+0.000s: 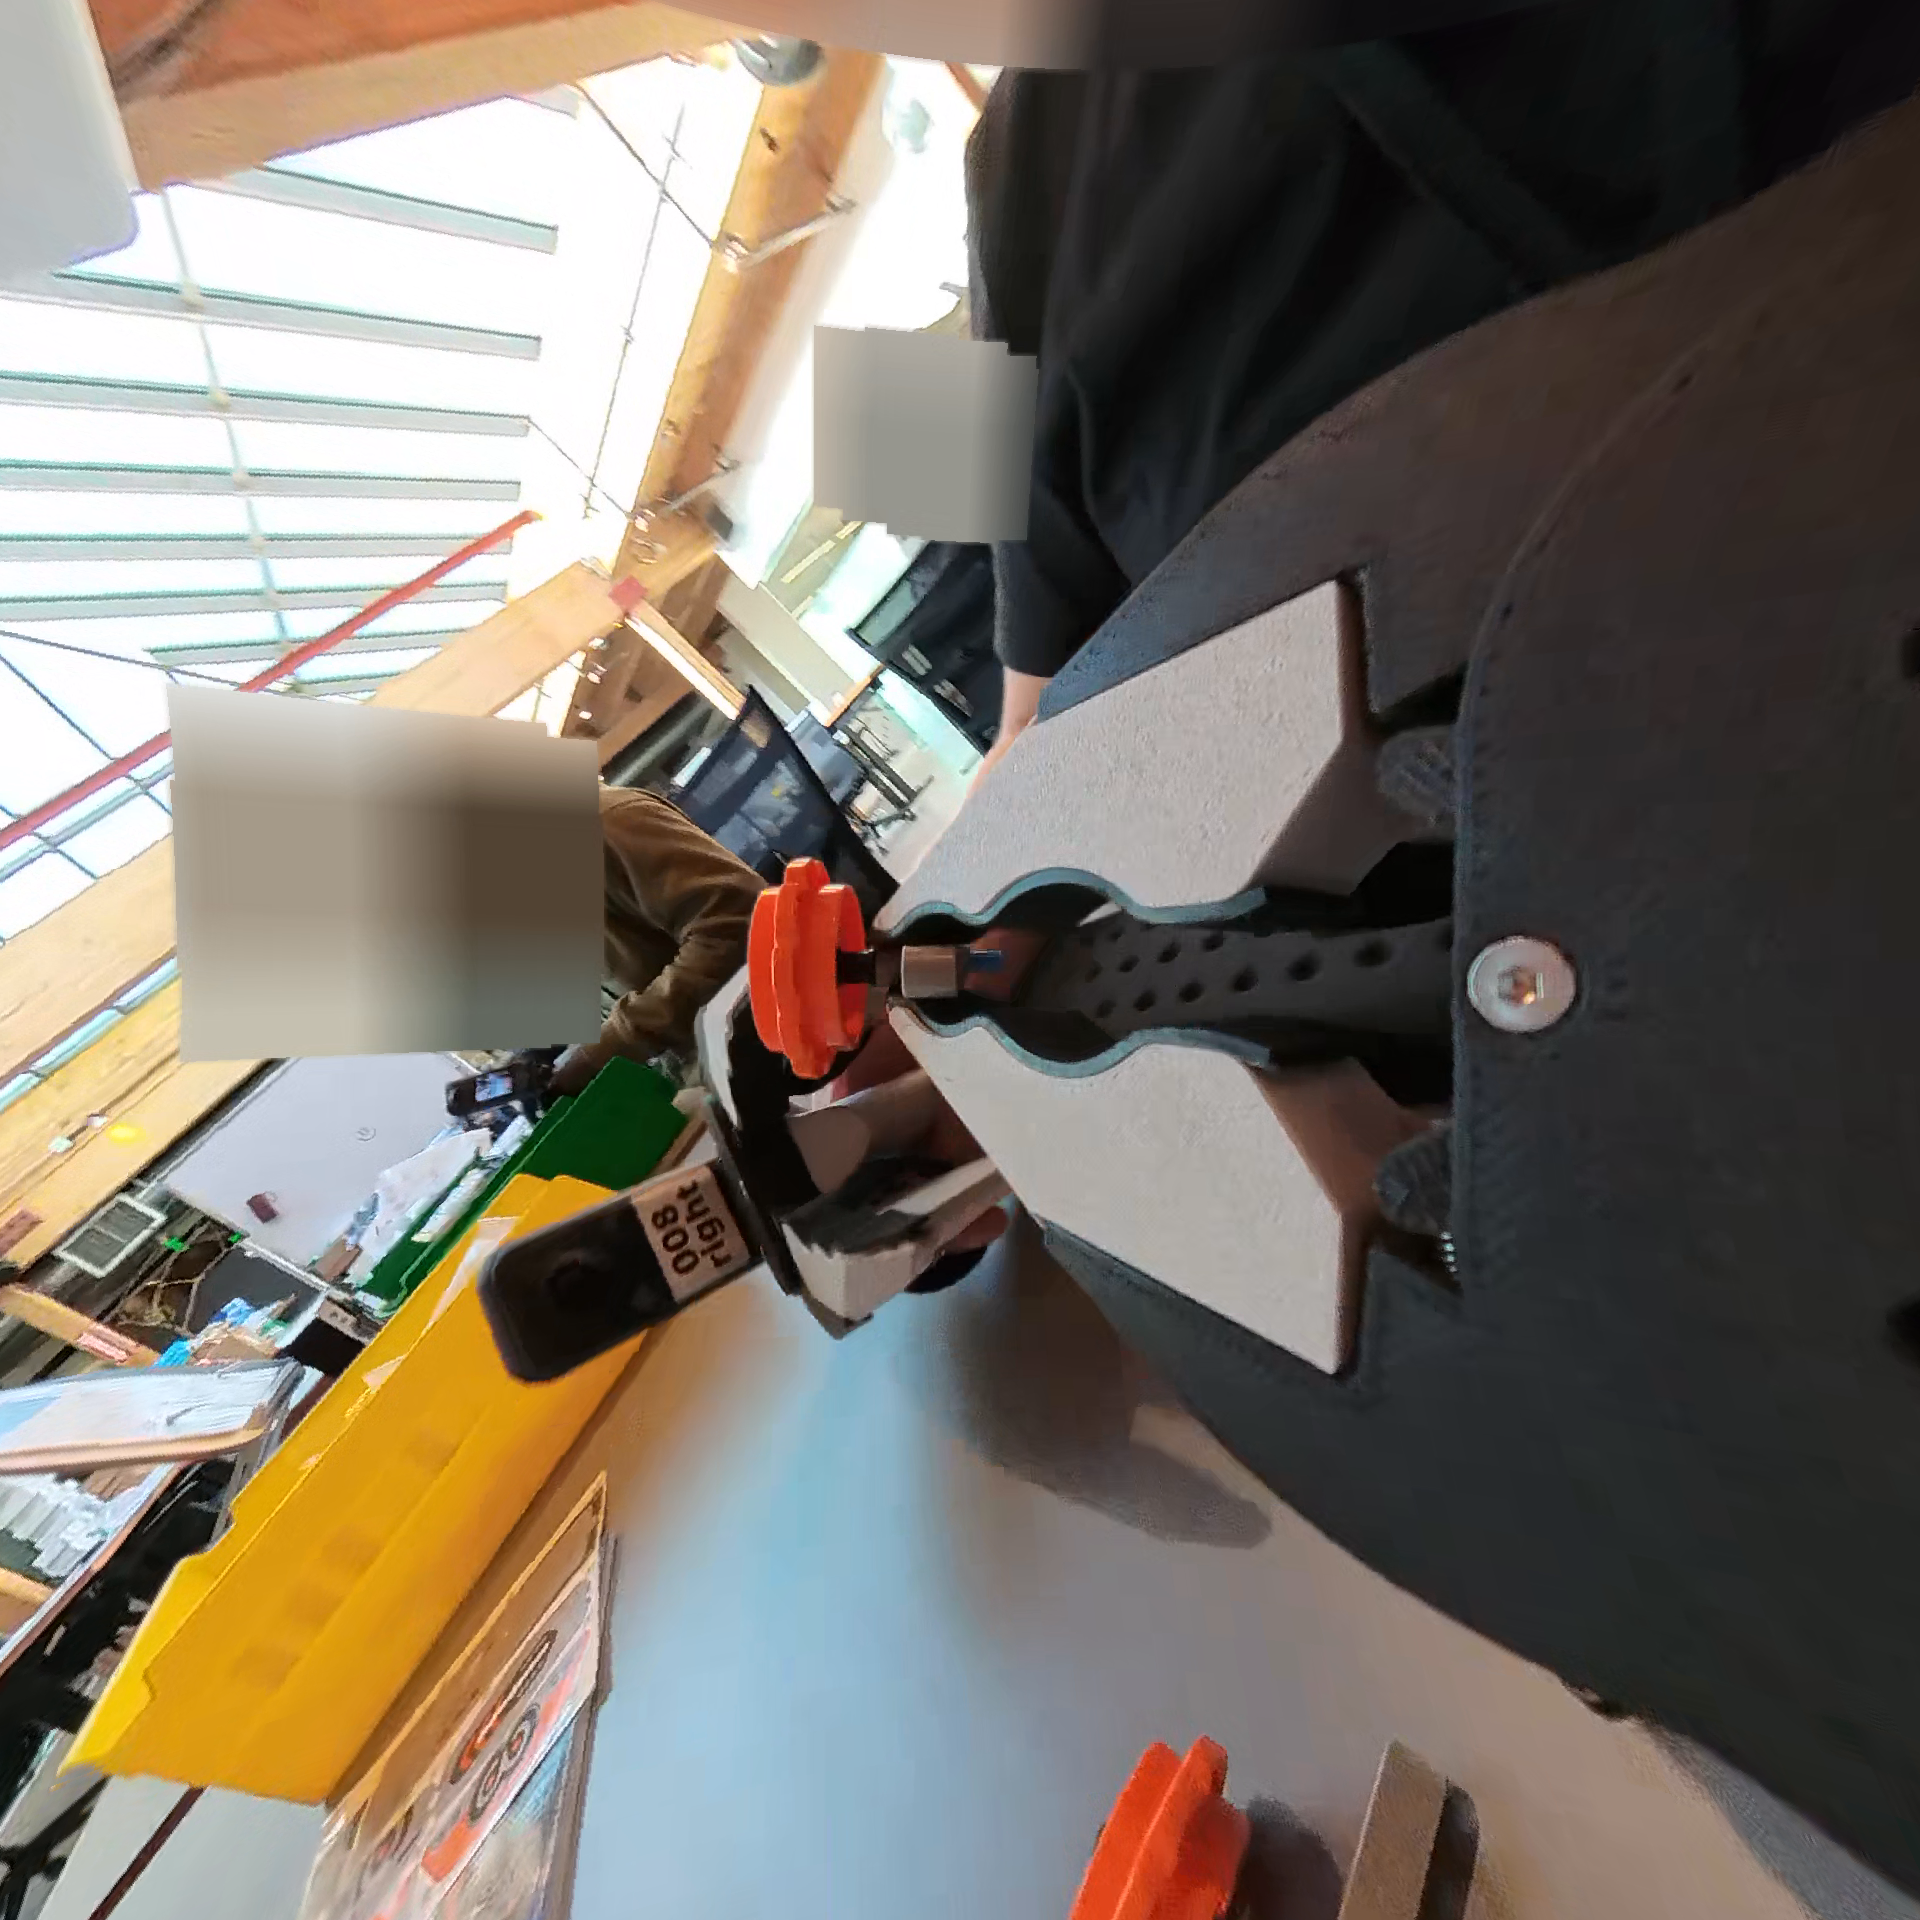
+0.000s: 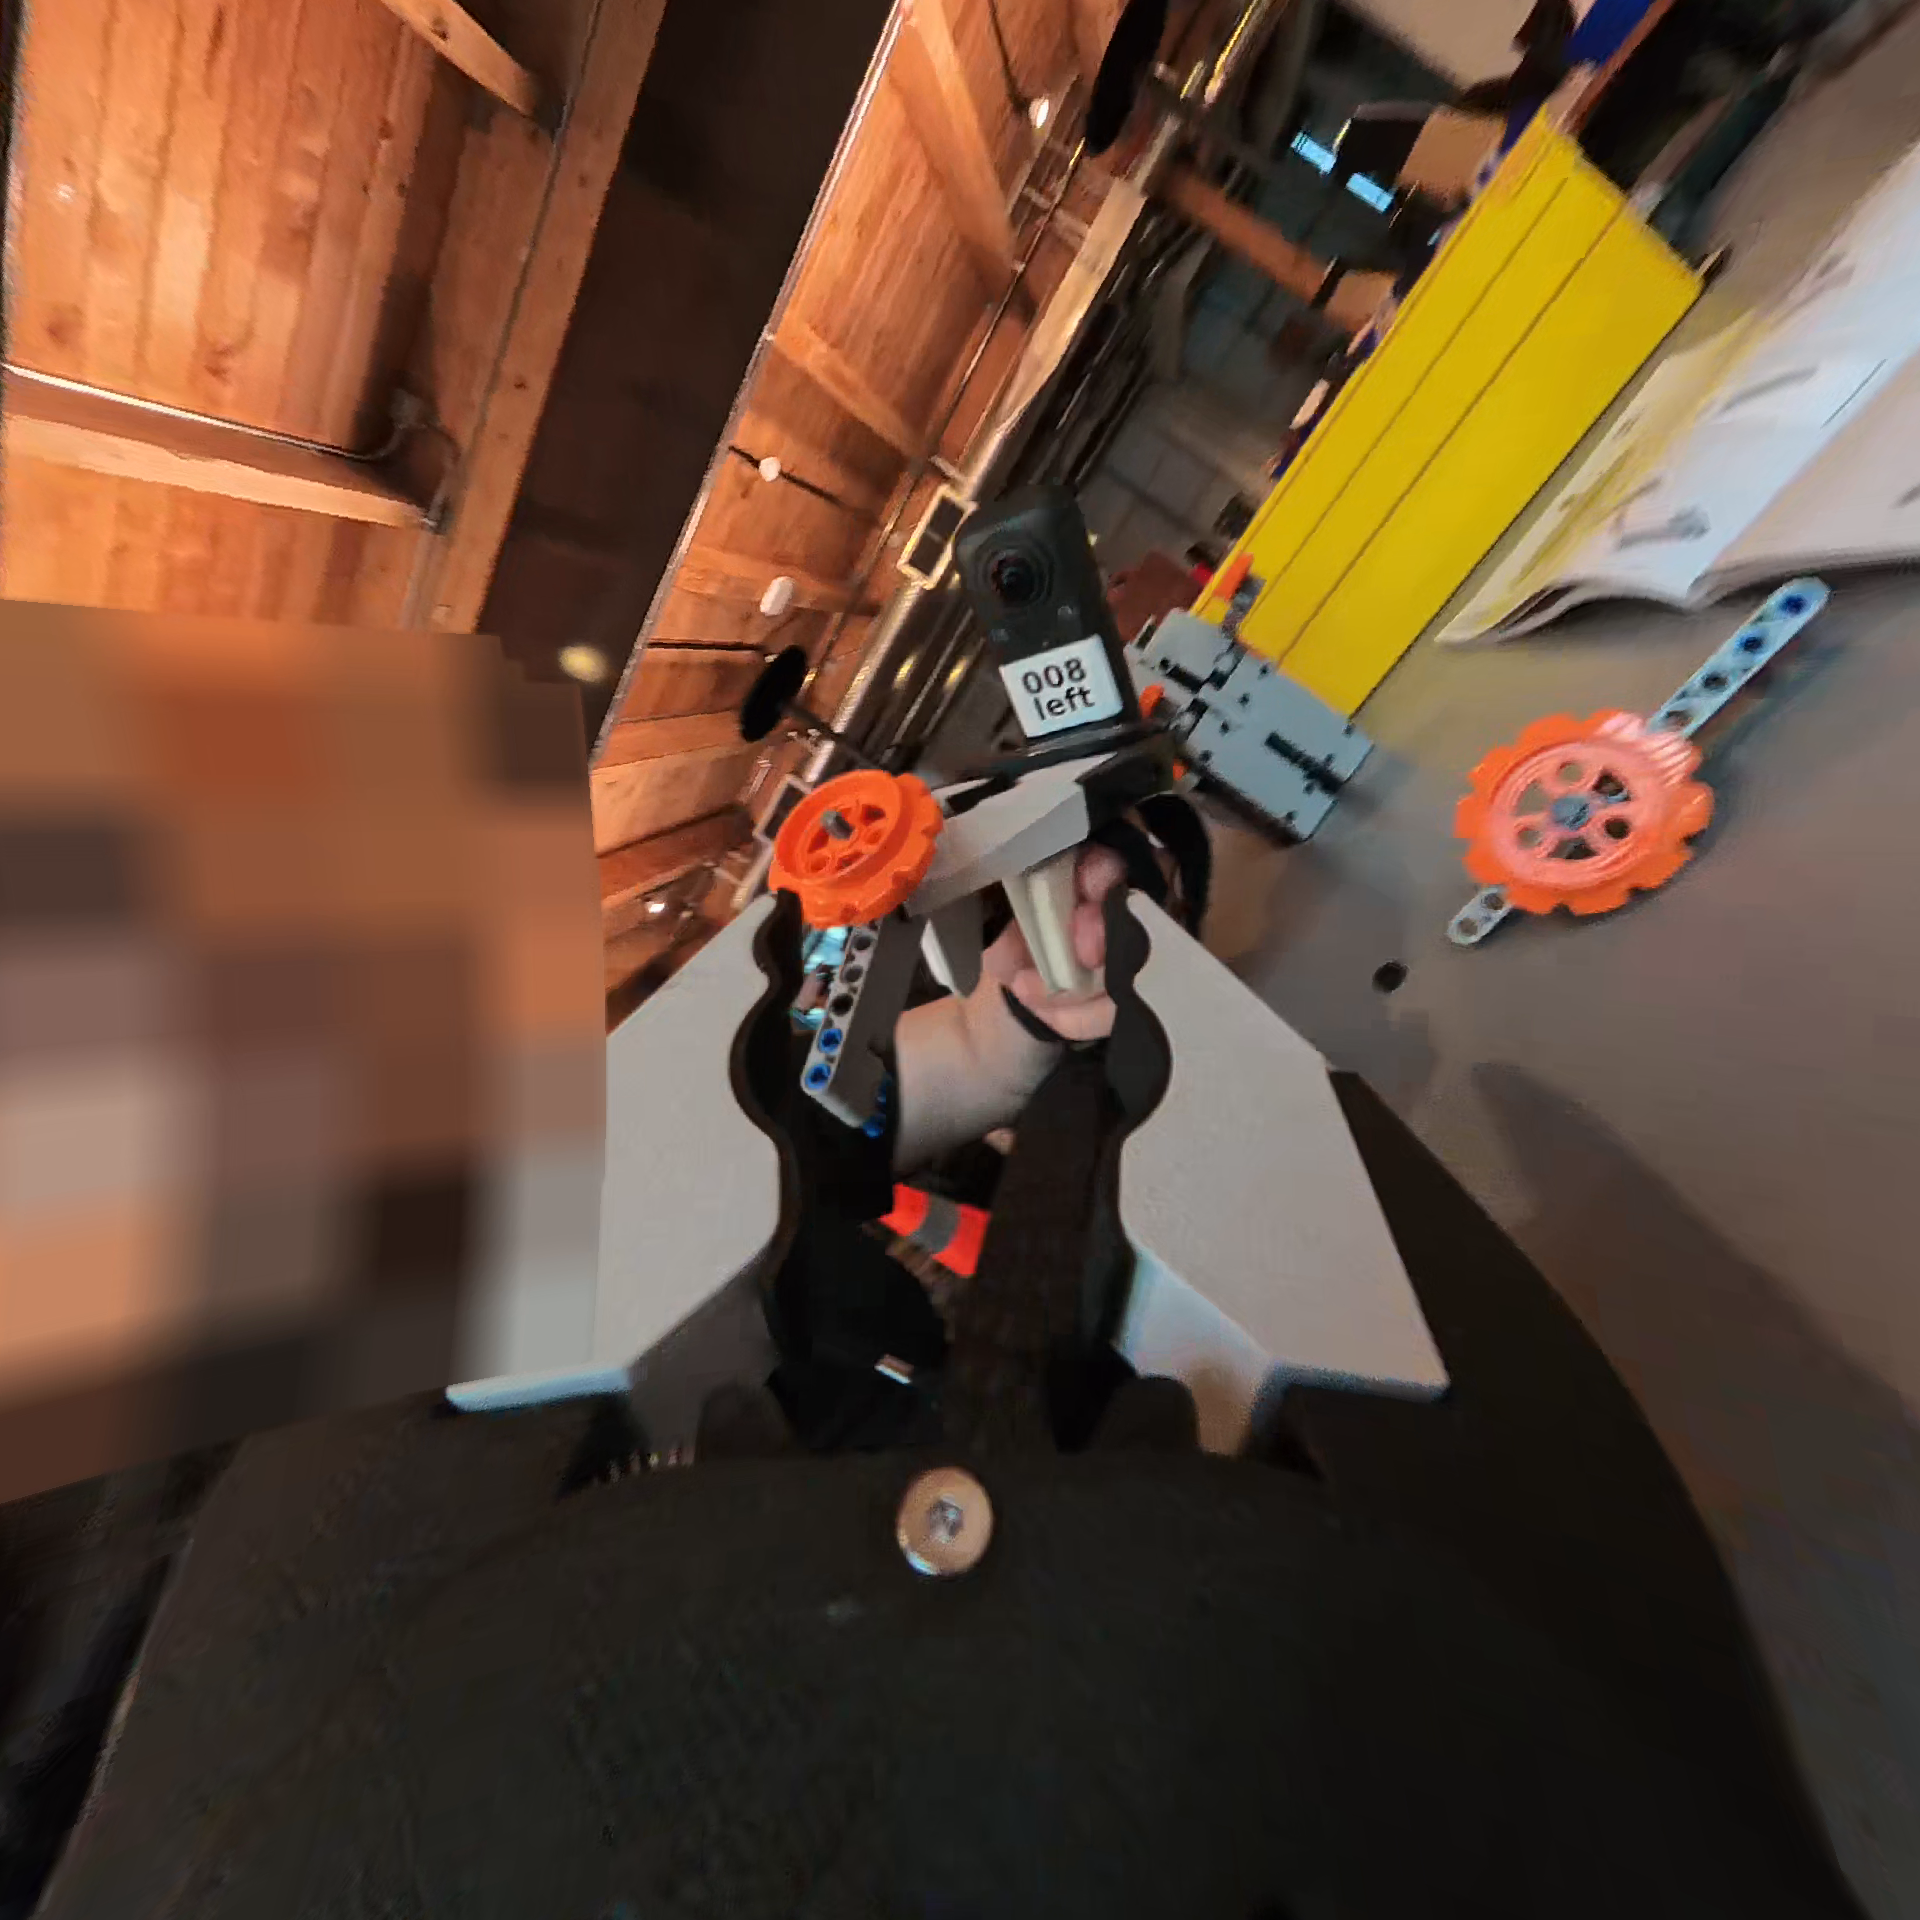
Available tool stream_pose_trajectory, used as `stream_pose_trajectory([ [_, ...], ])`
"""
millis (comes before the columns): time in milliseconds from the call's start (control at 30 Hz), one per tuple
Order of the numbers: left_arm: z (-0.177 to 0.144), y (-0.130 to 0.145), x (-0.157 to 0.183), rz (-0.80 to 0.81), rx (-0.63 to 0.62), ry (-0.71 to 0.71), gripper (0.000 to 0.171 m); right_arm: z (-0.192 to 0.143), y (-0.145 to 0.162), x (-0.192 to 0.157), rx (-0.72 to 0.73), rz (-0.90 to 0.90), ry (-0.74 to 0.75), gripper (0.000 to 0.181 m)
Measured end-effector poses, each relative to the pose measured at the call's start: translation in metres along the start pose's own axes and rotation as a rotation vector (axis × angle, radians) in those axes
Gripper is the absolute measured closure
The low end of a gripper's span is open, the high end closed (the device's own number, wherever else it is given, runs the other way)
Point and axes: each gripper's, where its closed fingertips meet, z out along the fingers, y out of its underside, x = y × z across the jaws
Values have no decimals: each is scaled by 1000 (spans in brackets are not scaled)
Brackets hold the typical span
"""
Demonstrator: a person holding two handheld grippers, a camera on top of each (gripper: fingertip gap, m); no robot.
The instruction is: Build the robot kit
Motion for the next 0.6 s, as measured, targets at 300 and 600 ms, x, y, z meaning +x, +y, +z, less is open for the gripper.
stream_pose_trajectory([
  [300,-14,-17,-19,-107,107,-48,166,1,-1,0,-7,-217,91,127],
  [600,-14,-13,-30,-104,95,-91,166,2,4,10,-48,-231,143,150],
])
